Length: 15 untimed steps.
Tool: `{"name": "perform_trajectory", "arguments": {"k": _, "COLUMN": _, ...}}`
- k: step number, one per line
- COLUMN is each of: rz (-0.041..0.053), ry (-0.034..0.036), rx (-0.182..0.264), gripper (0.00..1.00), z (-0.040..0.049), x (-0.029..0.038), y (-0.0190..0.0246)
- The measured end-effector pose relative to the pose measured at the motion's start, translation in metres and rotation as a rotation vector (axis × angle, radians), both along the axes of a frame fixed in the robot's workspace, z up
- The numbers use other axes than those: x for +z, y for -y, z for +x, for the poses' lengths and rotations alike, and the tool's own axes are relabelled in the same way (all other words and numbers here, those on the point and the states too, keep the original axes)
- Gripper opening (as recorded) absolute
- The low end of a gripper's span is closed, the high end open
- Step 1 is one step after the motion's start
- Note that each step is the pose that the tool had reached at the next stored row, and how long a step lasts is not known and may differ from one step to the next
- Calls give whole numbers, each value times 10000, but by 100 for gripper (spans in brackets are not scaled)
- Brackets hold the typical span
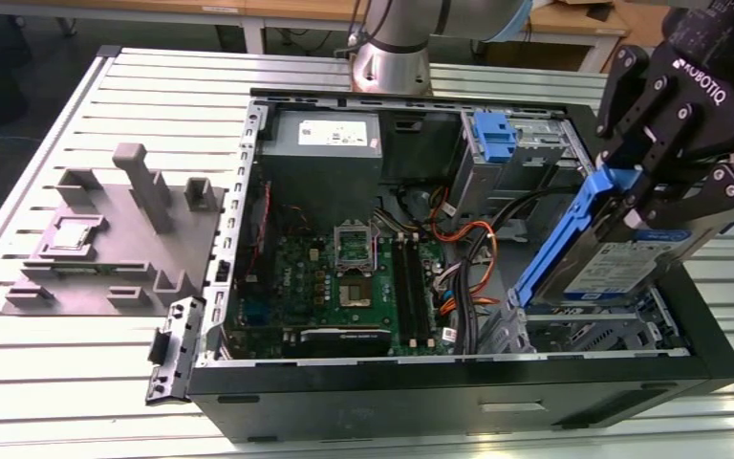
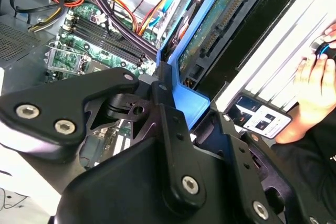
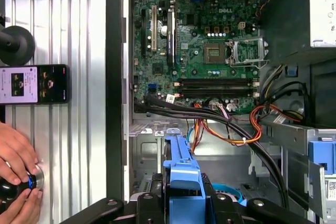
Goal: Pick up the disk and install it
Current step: 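Insert the disk into the insertion slot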
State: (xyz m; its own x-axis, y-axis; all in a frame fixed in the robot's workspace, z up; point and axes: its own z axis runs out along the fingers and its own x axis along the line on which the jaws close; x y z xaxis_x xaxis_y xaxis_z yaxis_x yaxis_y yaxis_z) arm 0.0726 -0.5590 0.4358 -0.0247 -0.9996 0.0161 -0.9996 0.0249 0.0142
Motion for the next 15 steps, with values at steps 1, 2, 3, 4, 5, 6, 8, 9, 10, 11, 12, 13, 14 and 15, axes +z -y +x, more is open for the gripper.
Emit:
{"name": "perform_trajectory", "arguments": {"k": 1, "rz": 0, "ry": 0, "rx": 18, "gripper": 36, "z": 0, "x": -4, "y": 0}}
{"name": "perform_trajectory", "arguments": {"k": 2, "rz": 1, "ry": 0, "rx": 31, "gripper": 36, "z": 0, "x": -9, "y": 0}}
{"name": "perform_trajectory", "arguments": {"k": 3, "rz": 1, "ry": 0, "rx": 39, "gripper": 36, "z": 0, "x": -14, "y": 0}}
{"name": "perform_trajectory", "arguments": {"k": 4, "rz": 0, "ry": 0, "rx": 43, "gripper": 36, "z": 0, "x": -20, "y": 0}}
{"name": "perform_trajectory", "arguments": {"k": 5, "rz": 0, "ry": 0, "rx": 45, "gripper": 36, "z": 0, "x": -28, "y": 0}}
{"name": "perform_trajectory", "arguments": {"k": 6, "rz": 1, "ry": 0, "rx": 45, "gripper": 36, "z": 0, "x": -35, "y": 0}}
{"name": "perform_trajectory", "arguments": {"k": 8, "rz": 1, "ry": 0, "rx": 45, "gripper": 36, "z": 0, "x": -42, "y": 0}}
{"name": "perform_trajectory", "arguments": {"k": 9, "rz": -1, "ry": 0, "rx": 45, "gripper": 36, "z": 0, "x": -43, "y": 0}}
{"name": "perform_trajectory", "arguments": {"k": 10, "rz": -1, "ry": 0, "rx": 45, "gripper": 36, "z": 0, "x": -43, "y": 0}}
{"name": "perform_trajectory", "arguments": {"k": 11, "rz": 0, "ry": 0, "rx": 45, "gripper": 36, "z": 0, "x": -45, "y": 0}}
{"name": "perform_trajectory", "arguments": {"k": 12, "rz": 0, "ry": 0, "rx": 45, "gripper": 36, "z": 0, "x": -45, "y": 0}}
{"name": "perform_trajectory", "arguments": {"k": 13, "rz": 0, "ry": 0, "rx": 45, "gripper": 36, "z": 0, "x": -46, "y": 0}}
{"name": "perform_trajectory", "arguments": {"k": 14, "rz": 1, "ry": 0, "rx": 45, "gripper": 36, "z": 0, "x": -47, "y": 0}}
{"name": "perform_trajectory", "arguments": {"k": 15, "rz": 1, "ry": 0, "rx": 45, "gripper": 36, "z": 0, "x": -48, "y": 0}}
